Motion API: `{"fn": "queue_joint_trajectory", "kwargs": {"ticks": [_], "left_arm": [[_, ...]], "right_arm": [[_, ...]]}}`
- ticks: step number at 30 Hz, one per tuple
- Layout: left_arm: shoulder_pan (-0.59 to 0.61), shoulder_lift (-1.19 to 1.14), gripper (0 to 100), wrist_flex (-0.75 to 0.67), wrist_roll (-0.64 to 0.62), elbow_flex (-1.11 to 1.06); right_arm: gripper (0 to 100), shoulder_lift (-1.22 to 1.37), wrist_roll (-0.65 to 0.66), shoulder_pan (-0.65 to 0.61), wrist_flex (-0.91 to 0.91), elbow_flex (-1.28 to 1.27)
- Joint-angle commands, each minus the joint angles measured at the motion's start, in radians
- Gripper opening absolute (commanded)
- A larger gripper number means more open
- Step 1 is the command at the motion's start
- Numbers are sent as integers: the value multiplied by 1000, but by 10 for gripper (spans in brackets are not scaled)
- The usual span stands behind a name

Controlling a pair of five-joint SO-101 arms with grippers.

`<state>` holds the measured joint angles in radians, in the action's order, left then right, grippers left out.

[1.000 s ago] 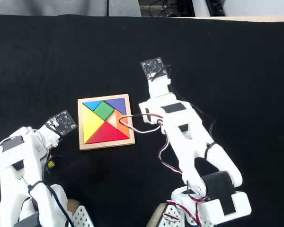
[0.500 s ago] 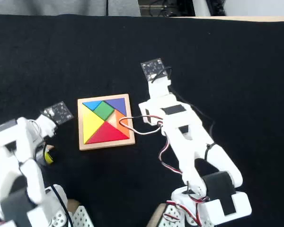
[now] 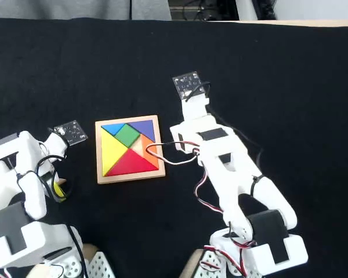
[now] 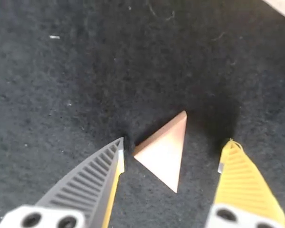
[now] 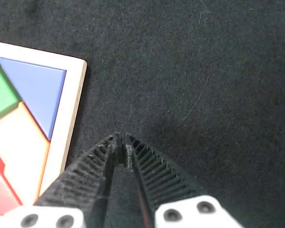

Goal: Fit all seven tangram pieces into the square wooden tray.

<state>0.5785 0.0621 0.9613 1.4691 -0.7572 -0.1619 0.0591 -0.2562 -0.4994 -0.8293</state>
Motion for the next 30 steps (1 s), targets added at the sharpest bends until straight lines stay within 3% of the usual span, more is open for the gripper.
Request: {"fn": "queue_joint_trajectory", "kwargs": {"ticks": [1,6,13,17,25,30], "left_arm": [[-8,-3,310,-12,141,13],[-1,-5,302,-12,141,12],[-4,-2,119,-12,135,-2],[-1,2,129,6,133,-2],[-12,149,130,420,140,156],[-62,336,130,574,132,170]], "right_arm": [[15,-33,9,8,17,1],[15,-33,9,8,17,1],[15,-35,9,8,17,1],[15,-35,9,8,17,1],[15,-35,9,6,17,2],[15,-42,9,6,15,2]]}}
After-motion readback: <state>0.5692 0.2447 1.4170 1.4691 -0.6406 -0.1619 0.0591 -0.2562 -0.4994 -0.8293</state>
